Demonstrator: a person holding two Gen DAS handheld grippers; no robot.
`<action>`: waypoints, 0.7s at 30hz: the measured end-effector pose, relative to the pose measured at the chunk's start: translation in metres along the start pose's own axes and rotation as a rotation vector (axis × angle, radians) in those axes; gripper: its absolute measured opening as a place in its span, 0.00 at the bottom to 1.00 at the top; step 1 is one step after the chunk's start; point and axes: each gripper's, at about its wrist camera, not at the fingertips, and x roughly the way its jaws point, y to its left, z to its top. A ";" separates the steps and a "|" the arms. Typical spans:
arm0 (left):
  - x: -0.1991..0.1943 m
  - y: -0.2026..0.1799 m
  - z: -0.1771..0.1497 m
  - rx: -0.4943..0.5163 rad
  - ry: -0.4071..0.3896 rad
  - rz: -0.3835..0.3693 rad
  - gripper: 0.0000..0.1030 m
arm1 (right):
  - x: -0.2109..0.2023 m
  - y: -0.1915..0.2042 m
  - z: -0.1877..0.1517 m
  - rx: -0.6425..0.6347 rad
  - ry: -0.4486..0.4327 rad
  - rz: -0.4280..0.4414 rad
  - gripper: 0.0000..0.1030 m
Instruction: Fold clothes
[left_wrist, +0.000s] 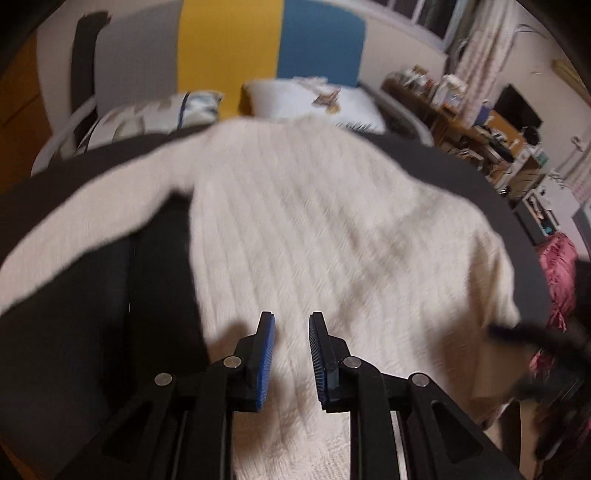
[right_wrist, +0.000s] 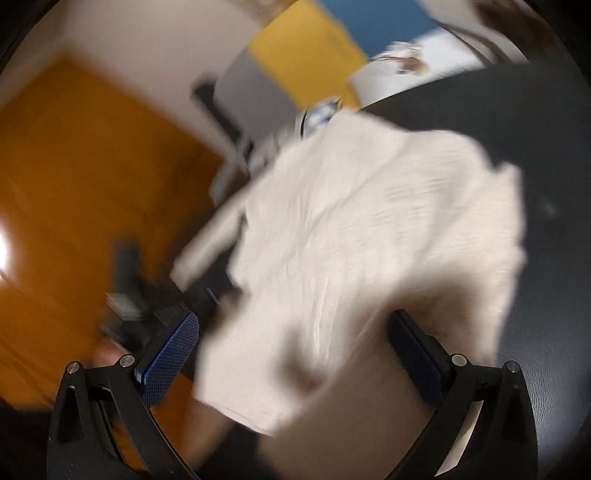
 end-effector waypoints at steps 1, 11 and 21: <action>-0.005 -0.002 0.004 0.010 -0.019 -0.008 0.19 | 0.011 0.008 -0.004 -0.028 0.035 -0.007 1.00; -0.044 -0.114 0.071 0.344 0.040 -0.292 0.20 | 0.088 0.067 -0.038 -0.427 0.143 -0.424 1.00; 0.056 -0.207 0.100 0.432 0.485 -0.418 0.20 | 0.089 0.066 -0.055 -0.457 0.052 -0.451 1.00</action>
